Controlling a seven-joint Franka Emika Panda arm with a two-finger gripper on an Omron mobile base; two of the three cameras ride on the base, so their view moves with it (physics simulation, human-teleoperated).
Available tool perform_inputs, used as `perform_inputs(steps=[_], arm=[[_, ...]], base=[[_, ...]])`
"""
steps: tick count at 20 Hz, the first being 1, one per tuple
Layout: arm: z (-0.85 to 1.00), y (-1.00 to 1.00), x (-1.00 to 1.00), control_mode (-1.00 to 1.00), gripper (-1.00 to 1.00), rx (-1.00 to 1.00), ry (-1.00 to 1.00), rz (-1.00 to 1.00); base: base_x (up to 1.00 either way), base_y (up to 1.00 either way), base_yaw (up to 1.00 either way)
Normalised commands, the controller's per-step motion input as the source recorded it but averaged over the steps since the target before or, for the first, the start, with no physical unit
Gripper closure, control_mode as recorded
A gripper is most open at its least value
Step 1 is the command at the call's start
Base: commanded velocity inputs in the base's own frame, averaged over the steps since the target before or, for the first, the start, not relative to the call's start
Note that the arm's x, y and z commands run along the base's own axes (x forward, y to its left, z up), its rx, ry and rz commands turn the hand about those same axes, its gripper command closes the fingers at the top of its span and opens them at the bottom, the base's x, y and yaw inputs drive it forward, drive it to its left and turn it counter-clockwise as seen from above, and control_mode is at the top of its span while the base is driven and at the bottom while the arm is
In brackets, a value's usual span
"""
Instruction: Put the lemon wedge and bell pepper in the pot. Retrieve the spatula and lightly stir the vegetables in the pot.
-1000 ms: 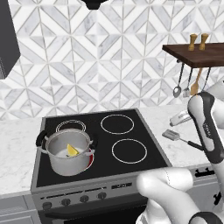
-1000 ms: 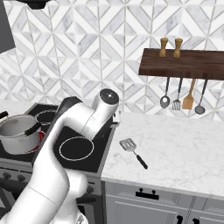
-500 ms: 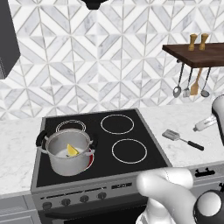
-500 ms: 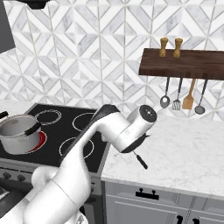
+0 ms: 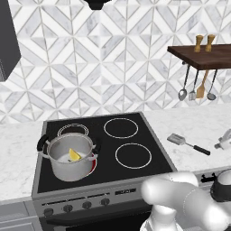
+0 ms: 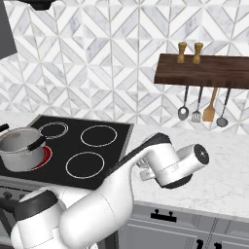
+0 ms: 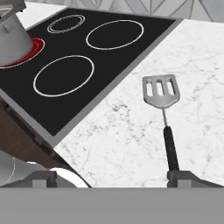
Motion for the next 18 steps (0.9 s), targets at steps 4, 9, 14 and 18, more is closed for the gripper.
perform_inputs(steps=[4, 9, 14, 18], arm=[[-0.52, -0.08, 0.13, -1.0, -1.0, 0.1, -0.09, 0.24], [-0.48, 0.0, 0.15, -1.0, -1.0, 0.05, -0.15, 0.21], [-0.4, 0.0, 0.34, -1.0, -1.0, 0.02, -0.09, 0.08], [-0.25, 0.0, 0.24, -1.0, -1.0, 0.0, -0.02, -0.02]], base=[[0.0, 0.0, 0.0], [0.0, 0.0, 0.0], [0.0, 0.0, 0.0], [0.0, 0.0, 0.0]])
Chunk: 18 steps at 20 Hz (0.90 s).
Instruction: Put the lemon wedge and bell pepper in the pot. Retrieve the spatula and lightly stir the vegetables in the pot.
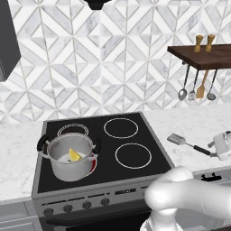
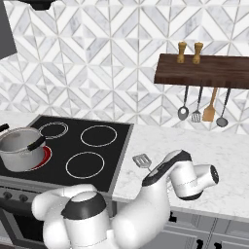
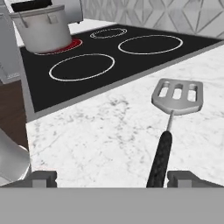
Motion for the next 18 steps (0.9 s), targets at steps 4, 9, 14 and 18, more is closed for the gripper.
perform_inputs(steps=[4, 9, 14, 18], arm=[[-0.34, 0.0, 0.13, -1.0, -1.0, 0.0, 0.0, -0.08], [-0.27, 0.0, 0.08, -1.0, -1.0, 0.01, 0.0, -0.12], [-0.21, 0.01, 0.26, -1.0, -1.0, 0.0, 0.0, -0.15], [-0.31, 0.0, 0.27, -1.0, -1.0, -0.01, 0.0, -0.13]], base=[[0.0, 0.0, 0.0], [0.0, 0.0, 0.0], [0.0, 0.0, 0.0], [0.0, 0.0, 0.0]])
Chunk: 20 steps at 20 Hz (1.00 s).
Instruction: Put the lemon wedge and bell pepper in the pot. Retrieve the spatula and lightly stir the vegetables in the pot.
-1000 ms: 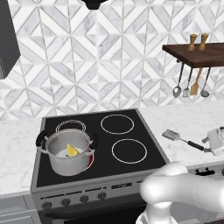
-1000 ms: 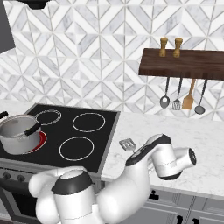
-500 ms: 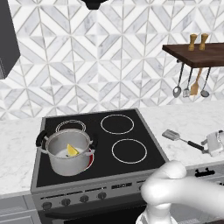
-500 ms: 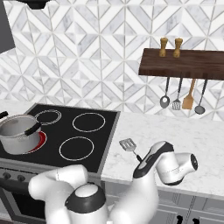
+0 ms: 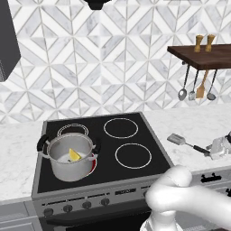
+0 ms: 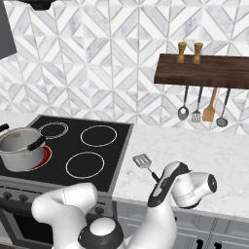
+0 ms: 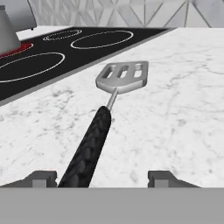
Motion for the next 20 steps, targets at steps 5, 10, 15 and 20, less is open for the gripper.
perform_inputs(steps=[5, 10, 15, 20], arm=[[-0.45, 0.11, 0.02, -1.0, 1.0, -0.01, 0.0, -0.09], [-0.33, 0.07, -0.24, -1.0, 1.0, -0.05, -0.05, -0.06], [0.37, 0.18, -0.35, -1.0, 1.0, -0.02, -0.14, -0.02], [1.0, 0.36, -0.07, -1.0, 1.0, 0.0, -0.14, 0.0]], base=[[0.0, 0.0, 0.0], [0.0, 0.0, 0.0], [0.0, 0.0, 0.0], [0.0, 0.0, 0.0]])
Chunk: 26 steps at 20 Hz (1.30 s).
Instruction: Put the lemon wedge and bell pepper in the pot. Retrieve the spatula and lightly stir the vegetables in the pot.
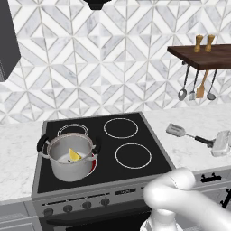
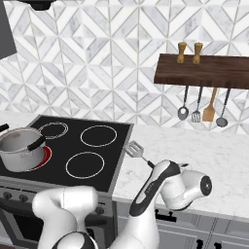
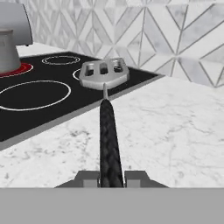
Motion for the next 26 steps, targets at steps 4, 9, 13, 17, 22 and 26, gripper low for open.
perform_inputs(steps=[4, 9, 13, 17, 22, 26], arm=[[1.0, 0.43, -0.01, -1.0, 1.0, -0.03, -0.06, 0.01], [1.0, 0.65, -0.19, -1.0, 1.0, -0.24, 0.01, 0.05], [1.0, 0.64, -0.36, -1.0, 1.0, -0.33, 0.11, 0.08], [1.0, 0.65, -0.41, -1.0, 1.0, -0.35, 0.11, 0.15], [1.0, 0.76, -0.07, -1.0, 1.0, -0.36, 0.01, 0.28], [1.0, 0.79, 0.0, -1.0, 1.0, -0.38, 0.0, 0.29]], base=[[0.0, 0.0, 0.0], [0.0, 0.0, 0.0], [0.0, 0.0, 0.0], [0.0, 0.0, 0.0], [0.0, 0.0, 0.0], [0.0, 0.0, 0.0]])
